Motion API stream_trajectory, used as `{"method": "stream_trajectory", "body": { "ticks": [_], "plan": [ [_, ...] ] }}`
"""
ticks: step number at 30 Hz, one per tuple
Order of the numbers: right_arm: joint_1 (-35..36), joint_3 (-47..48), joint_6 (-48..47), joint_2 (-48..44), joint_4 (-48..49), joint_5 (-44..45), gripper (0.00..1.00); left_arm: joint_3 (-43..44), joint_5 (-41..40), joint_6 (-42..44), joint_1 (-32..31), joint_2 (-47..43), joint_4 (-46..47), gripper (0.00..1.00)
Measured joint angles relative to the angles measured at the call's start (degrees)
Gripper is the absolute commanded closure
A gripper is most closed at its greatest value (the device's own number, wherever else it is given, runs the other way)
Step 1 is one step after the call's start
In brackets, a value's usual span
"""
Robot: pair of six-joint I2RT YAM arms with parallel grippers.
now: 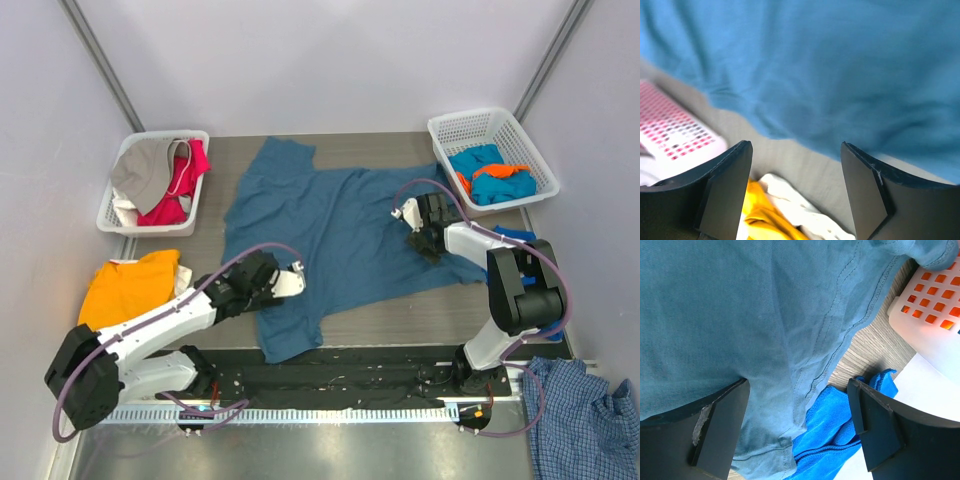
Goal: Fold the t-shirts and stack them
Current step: Flatten out the tshirt
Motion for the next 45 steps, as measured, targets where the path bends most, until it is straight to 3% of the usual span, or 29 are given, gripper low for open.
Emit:
{"method": "stream_trajectory", "body": {
  "ticks": [9, 18, 34, 45],
  "plan": [
    [0.00, -0.66, -0.31, -0.20, 1.29, 0.55, 0.10, 6.45, 4.96, 5.55, 14.64, 4.94, 5.95, 0.24],
    [0.00, -1.44, -0.61, -0.35, 2.95, 1.22, 0.11, 6.78, 9.35, 9.86, 23.43, 12.17, 8.74, 0.24],
    [0.02, -2.75, -1.44, -0.96, 5.03, 1.66, 0.11, 5.81, 11.61, 10.82, 24.72, 20.68, 13.25, 0.27],
    [-0.33, -4.02, -2.49, -1.97, 6.03, 1.88, 0.11, 3.10, 9.70, 13.27, 26.36, 20.87, 20.90, 0.29]
  ]
}}
